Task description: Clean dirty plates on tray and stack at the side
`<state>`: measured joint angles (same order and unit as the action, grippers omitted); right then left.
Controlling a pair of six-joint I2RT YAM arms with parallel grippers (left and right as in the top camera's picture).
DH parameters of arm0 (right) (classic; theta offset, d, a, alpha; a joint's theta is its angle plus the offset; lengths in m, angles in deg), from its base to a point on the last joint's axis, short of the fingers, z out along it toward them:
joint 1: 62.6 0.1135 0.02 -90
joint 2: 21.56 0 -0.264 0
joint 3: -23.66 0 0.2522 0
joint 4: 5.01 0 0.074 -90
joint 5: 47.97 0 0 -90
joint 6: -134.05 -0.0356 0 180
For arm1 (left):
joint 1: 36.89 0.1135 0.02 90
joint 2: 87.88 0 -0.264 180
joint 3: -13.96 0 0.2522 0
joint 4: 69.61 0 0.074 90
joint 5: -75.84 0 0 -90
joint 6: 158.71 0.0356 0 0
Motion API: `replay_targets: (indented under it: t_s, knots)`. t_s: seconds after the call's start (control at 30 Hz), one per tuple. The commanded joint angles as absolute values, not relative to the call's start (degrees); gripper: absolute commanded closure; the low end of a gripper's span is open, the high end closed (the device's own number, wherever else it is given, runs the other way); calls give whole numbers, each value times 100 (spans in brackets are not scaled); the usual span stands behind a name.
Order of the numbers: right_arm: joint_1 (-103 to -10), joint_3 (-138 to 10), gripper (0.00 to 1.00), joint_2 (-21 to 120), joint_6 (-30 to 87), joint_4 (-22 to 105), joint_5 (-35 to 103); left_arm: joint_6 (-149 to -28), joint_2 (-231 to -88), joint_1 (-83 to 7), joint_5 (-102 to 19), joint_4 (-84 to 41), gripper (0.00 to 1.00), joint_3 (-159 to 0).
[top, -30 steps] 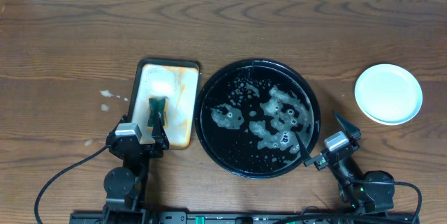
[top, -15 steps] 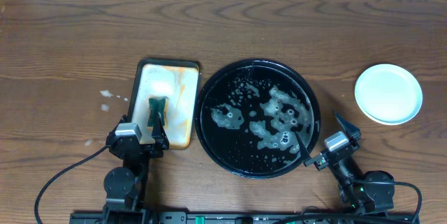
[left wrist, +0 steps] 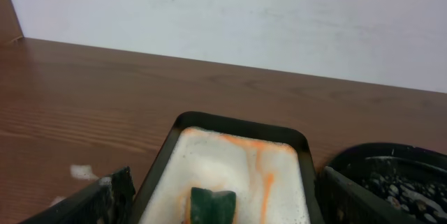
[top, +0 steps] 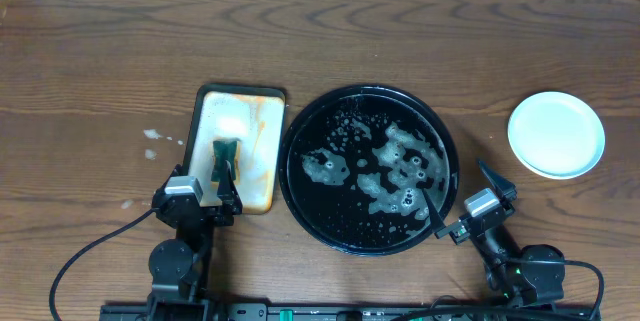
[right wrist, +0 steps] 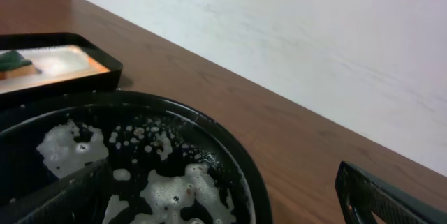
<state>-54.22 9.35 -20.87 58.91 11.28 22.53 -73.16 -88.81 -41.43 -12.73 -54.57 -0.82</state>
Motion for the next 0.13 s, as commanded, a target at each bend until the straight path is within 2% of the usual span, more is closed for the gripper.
replay_targets:
  t_s: [0.0,0.1]
  knots:
    - [-5492,961,1,-2118,5954,1130,2253,-7301,-8896,-4119,-1203,-5180,16,-6]
    - [-5492,961,1,-2118,5954,1130,2251,-7301,-8896,-4119,-1203,-5180,16,-6]
